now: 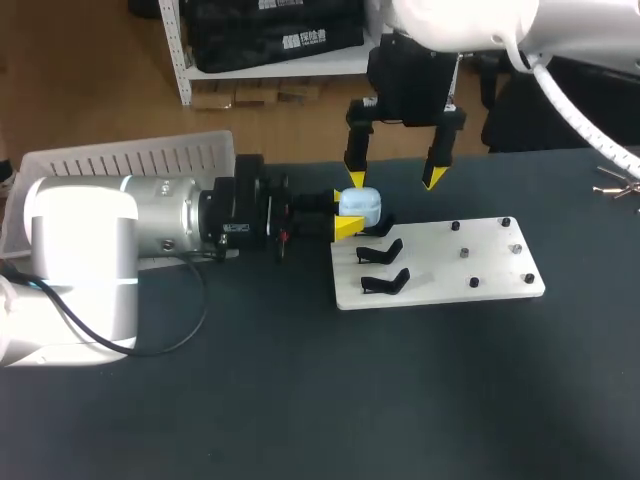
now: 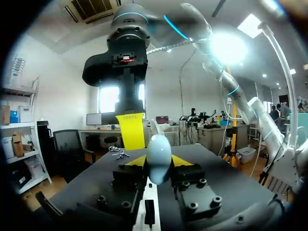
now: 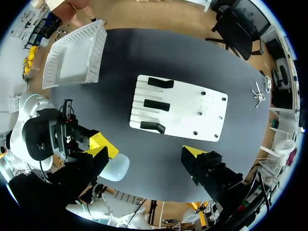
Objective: Pick up each earbud case from the left stands, insert the matching earbuds, close the lid, and place the case in the box.
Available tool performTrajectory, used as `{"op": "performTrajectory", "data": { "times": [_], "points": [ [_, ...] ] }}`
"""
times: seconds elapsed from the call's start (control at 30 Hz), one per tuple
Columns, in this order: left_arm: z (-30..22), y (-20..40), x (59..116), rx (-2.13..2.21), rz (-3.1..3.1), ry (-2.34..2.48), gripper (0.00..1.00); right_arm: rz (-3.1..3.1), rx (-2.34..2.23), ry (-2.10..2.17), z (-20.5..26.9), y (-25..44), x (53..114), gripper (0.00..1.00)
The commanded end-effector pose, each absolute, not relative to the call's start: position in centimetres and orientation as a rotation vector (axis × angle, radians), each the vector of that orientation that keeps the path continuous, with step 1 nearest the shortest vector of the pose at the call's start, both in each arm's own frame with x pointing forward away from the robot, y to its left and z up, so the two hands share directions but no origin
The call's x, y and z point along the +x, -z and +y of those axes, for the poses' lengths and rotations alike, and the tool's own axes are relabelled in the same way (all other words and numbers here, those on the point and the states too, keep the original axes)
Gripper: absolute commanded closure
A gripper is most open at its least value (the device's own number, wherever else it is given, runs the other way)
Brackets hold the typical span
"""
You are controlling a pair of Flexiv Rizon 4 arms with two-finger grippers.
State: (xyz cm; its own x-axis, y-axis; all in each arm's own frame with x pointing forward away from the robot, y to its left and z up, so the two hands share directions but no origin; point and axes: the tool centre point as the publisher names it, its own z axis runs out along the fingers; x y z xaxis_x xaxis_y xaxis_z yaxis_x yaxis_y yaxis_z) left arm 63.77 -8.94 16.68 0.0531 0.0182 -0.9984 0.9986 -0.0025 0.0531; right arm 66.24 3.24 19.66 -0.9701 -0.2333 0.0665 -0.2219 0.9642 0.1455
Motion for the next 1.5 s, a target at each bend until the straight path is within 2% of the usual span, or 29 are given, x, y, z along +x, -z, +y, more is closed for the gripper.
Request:
{"op": "performTrajectory", "data": {
  "times": [0.03, 0.13, 0.43, 0.57, 0.8, 0.97, 1.2, 1.5],
  "points": [
    [-9.0, -16.6, 63.8, 1.248, 1.18, 1.162, 1.0, -3.045, 0.34, 0.282, 2.8, -20.2, 65.1, 0.0],
    [-9.0, -16.6, 63.8, 1.248, 1.18, 1.162, 1.0, -3.102, 0.31, 0.193, 2.5, -20.3, 65.1, 0.0],
    [-8.5, -16.9, 64.0, 1.234, 1.185, 1.146, 1.0, -3.389, 0.147, 0.287, -0.3, -24.5, 64.9, 0.0],
    [-4.2, -18.9, 65.8, 1.164, 1.214, 1.013, 1.0, -3.411, 0.036, 0.367, -2.8, -25.0, 64.1, 0.0],
    [6.5, -22.7, 69.6, 1.124, 1.322, 0.688, 1.0, -3.411, 0.036, 0.367, -2.8, -25.0, 64.1, 0.0],
    [12.3, -23.8, 71.8, 1.068, 1.43, 0.558, 1.0, -3.411, 0.036, 0.367, -2.8, -25.0, 64.1, 0.0],
    [17.5, -21.7, 75.8, 1.022, 1.588, 0.451, 1.0, -3.411, 0.036, 0.367, -2.8, -25.0, 64.1, 0.0],
    [21.0, -16.5, 80.0, 0.968, 1.751, 0.427, 1.0, -3.411, 0.036, 0.367, -2.8, -25.0, 64.1, 0.0]
  ]
}}
